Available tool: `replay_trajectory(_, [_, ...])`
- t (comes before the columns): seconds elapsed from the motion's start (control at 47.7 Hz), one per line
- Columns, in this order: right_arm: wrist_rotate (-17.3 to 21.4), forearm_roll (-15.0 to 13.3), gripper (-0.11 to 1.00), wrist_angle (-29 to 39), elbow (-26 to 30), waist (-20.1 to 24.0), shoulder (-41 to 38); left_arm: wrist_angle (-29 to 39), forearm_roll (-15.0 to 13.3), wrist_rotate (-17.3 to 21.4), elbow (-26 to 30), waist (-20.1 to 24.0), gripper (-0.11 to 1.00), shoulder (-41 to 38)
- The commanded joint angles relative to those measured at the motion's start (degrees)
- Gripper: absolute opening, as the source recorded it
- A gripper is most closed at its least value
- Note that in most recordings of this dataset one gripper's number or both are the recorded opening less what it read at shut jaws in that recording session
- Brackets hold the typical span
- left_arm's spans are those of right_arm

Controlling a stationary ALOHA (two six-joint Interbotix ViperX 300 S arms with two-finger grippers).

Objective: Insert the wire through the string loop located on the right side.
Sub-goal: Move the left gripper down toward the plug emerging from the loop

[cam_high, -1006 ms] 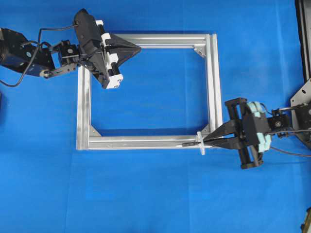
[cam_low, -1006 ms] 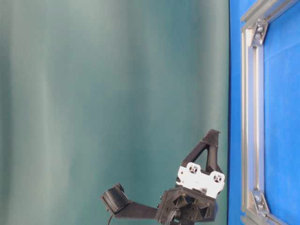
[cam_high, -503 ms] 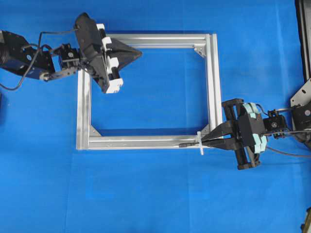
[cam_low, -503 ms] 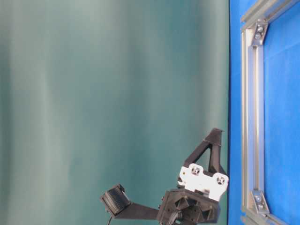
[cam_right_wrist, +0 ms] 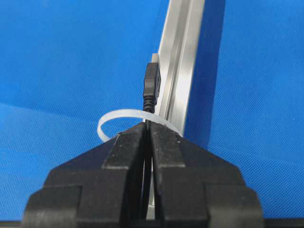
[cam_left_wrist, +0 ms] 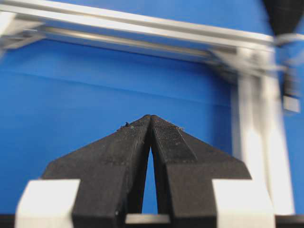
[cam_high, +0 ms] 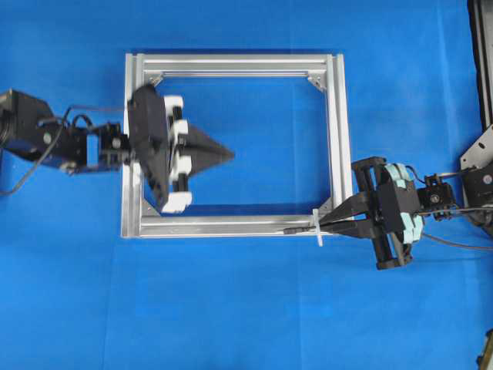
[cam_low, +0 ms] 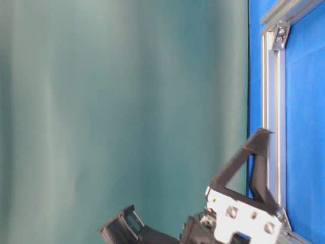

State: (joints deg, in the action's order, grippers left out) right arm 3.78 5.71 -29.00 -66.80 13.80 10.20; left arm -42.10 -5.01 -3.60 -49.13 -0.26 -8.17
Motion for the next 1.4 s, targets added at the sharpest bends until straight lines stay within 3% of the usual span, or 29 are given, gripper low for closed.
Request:
replay_trajectory(0.0, [0.09,0.00,-0.03,-0.70,0.97,0.00,0.44,-0.26,0.18,-1.32,0.09,-3.69,0.00,1.76])
replay_trajectory(0.23, [0.09,0.00,-0.03,-0.70,0.97,0.00,0.44,-0.26,0.18,-3.60,-0.09,-11.25,0.00,1.67])
replay_trajectory(0.398, [0.09,0.00,-0.03,-0.70,1.05,0.00,0.44,-0.18,0.18,-3.69,0.09,-13.01,0.00,1.58])
replay_trajectory(0.629, [0.09,0.09,-0.03,-0.70,1.14,0.00,0.44,1.85,0.18,-3.60,3.60,-12.22,0.00,0.44])
replay_trajectory(1.131, [0.09,0.09,-0.03,-0.70,1.23,-0.09,0.35,16.61,0.18,-2.72,21.80,-10.20,0.00,-5.89])
replay_trajectory(1.383, [0.09,0.09,-0.03,-0.53,1.23,0.00,0.35,18.02,0.18,-2.46,24.61,-8.88,0.00,-7.65])
